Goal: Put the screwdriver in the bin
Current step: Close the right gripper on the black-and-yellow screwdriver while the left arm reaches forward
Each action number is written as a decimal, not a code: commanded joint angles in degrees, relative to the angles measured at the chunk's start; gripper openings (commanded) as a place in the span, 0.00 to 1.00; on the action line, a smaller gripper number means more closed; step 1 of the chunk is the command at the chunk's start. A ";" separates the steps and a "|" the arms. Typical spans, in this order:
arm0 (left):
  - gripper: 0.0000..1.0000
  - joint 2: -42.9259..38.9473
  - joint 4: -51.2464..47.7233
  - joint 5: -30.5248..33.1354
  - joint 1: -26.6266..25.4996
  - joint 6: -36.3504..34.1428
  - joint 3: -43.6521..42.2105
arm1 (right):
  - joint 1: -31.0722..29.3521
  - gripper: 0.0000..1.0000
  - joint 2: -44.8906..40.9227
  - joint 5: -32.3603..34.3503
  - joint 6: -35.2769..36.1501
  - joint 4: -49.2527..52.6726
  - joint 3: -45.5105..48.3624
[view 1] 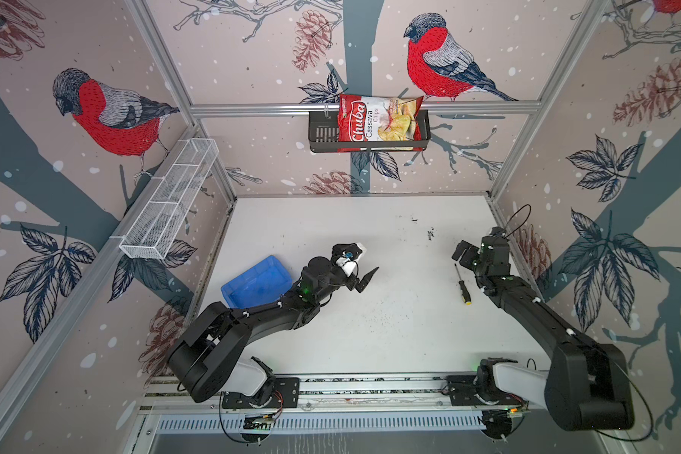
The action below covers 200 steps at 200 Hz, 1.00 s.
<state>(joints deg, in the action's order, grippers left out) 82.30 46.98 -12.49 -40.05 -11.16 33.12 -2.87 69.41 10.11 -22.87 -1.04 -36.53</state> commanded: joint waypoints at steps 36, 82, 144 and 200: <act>0.99 4.33 -4.67 -11.63 -2.13 1.39 5.09 | 1.38 0.99 10.20 -0.22 -0.66 9.91 -5.04; 0.99 5.15 -6.85 -11.24 -2.22 0.75 5.72 | -1.35 0.69 18.32 3.91 0.99 14.80 -9.85; 0.99 4.90 -7.26 -9.39 -2.23 -0.33 5.53 | -4.88 0.39 25.77 3.81 1.04 17.18 -13.28; 0.99 4.61 -7.39 -8.53 -2.25 0.09 5.39 | -3.22 0.34 25.84 -1.42 1.60 16.10 -11.42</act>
<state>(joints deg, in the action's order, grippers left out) 87.48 39.62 -21.50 -42.24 -10.92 38.37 -6.61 95.26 11.53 -22.22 14.35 -48.62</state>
